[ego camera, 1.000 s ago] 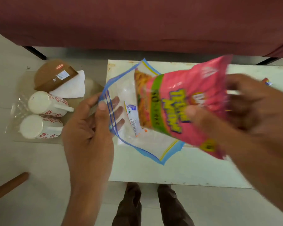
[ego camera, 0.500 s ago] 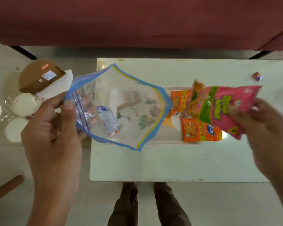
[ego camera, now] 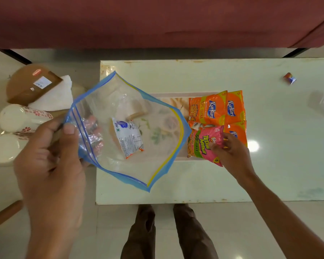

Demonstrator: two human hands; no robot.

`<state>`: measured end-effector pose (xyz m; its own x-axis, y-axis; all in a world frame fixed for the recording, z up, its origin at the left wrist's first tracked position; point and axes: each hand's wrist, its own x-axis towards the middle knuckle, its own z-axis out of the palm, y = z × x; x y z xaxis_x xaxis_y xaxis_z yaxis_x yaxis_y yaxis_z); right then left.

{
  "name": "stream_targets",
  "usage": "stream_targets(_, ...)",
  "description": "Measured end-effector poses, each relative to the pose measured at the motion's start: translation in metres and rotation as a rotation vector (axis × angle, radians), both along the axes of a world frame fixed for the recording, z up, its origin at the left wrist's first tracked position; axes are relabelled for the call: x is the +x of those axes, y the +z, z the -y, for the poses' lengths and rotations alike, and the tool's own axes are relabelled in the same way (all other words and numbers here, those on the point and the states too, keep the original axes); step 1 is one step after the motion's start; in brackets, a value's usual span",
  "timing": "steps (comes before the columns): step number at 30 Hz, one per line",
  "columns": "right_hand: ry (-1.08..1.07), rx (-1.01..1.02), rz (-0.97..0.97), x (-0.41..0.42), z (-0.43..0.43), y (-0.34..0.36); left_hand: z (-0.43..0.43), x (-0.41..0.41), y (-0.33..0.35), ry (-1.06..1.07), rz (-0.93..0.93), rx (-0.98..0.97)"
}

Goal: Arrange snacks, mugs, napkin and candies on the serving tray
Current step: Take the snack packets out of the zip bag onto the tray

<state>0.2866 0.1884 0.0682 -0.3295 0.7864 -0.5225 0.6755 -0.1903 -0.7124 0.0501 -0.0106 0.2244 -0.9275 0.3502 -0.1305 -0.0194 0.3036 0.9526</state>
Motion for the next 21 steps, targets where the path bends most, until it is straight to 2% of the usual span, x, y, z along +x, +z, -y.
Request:
stream_targets(7, -0.021, 0.037, 0.080, 0.016, -0.008, 0.004, -0.003, 0.008, 0.000, -0.020, -0.016, 0.005)
stream_targets(10, -0.004, 0.058, 0.111, 0.020, -0.012, 0.023, -0.002, 0.009, -0.003, -0.016, -0.028, -0.023)
stream_targets(13, 0.028, 0.164, 0.148, 0.017, -0.015, 0.057, -0.001, 0.010, -0.002, -0.024, -0.036, -0.042)
stream_targets(17, 0.048, 0.302, -0.068, -0.004, -0.009, 0.123, 0.000, 0.012, 0.005, -0.017, -0.063, -0.029)
stream_targets(18, 0.080, 0.286, -0.119, -0.016, -0.005, 0.138, -0.001, 0.013, 0.007, -0.010, -0.067, -0.023)
stream_targets(21, 0.168, 0.069, -0.255, -0.059, 0.013, 0.175, -0.002, 0.015, 0.011, 0.014, -0.066, -0.035)
